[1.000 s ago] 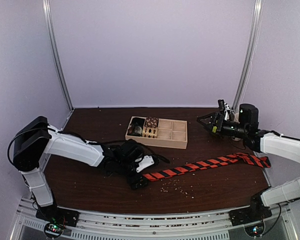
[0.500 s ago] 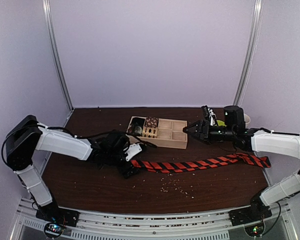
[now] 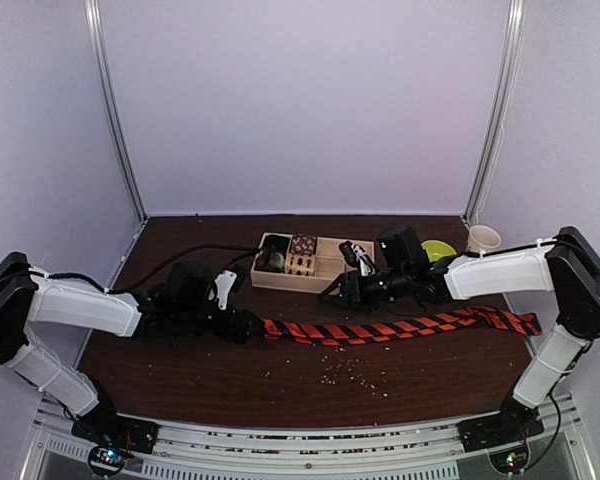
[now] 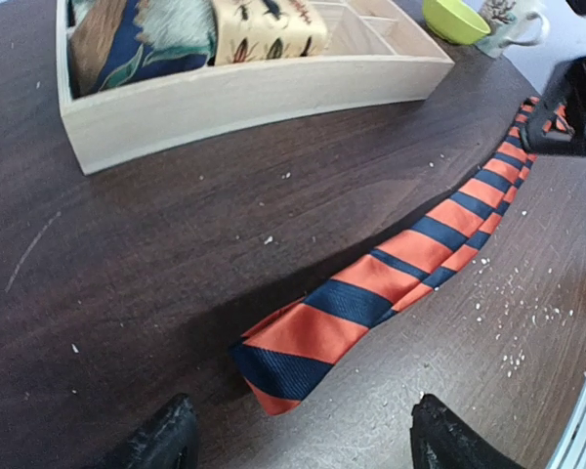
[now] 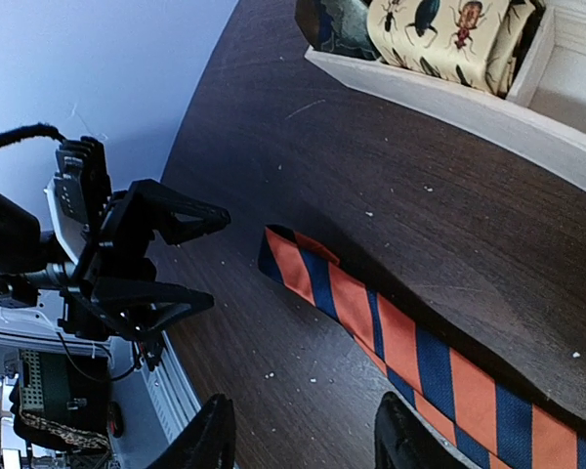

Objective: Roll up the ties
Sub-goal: Adjust the tie at the center of the board.

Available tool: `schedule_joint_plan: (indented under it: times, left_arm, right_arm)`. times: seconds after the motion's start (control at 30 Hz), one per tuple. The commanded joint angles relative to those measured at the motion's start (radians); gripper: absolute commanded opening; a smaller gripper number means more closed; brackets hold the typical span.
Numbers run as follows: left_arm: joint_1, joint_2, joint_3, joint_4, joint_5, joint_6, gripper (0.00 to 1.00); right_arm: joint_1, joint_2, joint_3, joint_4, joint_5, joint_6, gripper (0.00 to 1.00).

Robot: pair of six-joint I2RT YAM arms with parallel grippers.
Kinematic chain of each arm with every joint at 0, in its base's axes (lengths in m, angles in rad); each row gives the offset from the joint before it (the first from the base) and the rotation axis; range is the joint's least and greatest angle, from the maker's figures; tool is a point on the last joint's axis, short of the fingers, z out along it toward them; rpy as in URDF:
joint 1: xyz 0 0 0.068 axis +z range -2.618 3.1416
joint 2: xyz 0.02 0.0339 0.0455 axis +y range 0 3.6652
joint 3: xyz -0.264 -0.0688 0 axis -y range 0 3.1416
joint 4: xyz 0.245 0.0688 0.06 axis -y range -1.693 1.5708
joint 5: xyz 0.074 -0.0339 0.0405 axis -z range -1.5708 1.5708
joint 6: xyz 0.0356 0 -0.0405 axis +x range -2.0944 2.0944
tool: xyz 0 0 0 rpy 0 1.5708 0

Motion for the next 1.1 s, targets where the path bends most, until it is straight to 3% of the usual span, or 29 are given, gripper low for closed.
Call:
schedule_joint_plan:
  times: [0.0,0.1,0.17,0.4,0.57,0.8,1.07]
  left_arm:
    - [0.005,0.016,0.04,0.049,0.007,-0.1,0.76]
    - [0.007,-0.008,0.05,0.021,-0.059,-0.082,0.79]
    - [0.007,0.002,0.1,-0.004,-0.032,-0.024,0.81]
    - [0.007,0.203,0.384,-0.183,0.046,0.107,0.71]
    - [0.007,0.274,0.458,-0.186,0.086,0.114,0.65]
    - [0.0,0.418,0.574,-0.228,0.177,0.137,0.41]
    - [-0.062,0.594,0.773,-0.36,0.049,0.211,0.31]
  right_arm:
    - [0.003,-0.046,-0.002,-0.079,0.009,-0.039,0.46]
    - [0.039,-0.108,-0.094,-0.114,0.055,-0.033,0.45]
    - [0.079,-0.107,-0.139,-0.093,0.059,-0.003,0.45]
    - [0.127,-0.035,-0.203,0.002,0.133,0.035,0.42]
    - [0.125,0.044,-0.167,-0.001,0.205,0.007,0.36]
    - [0.125,0.116,-0.115,-0.055,0.296,-0.052,0.19]
    - [0.126,0.099,-0.167,-0.04,0.334,-0.037,0.08]
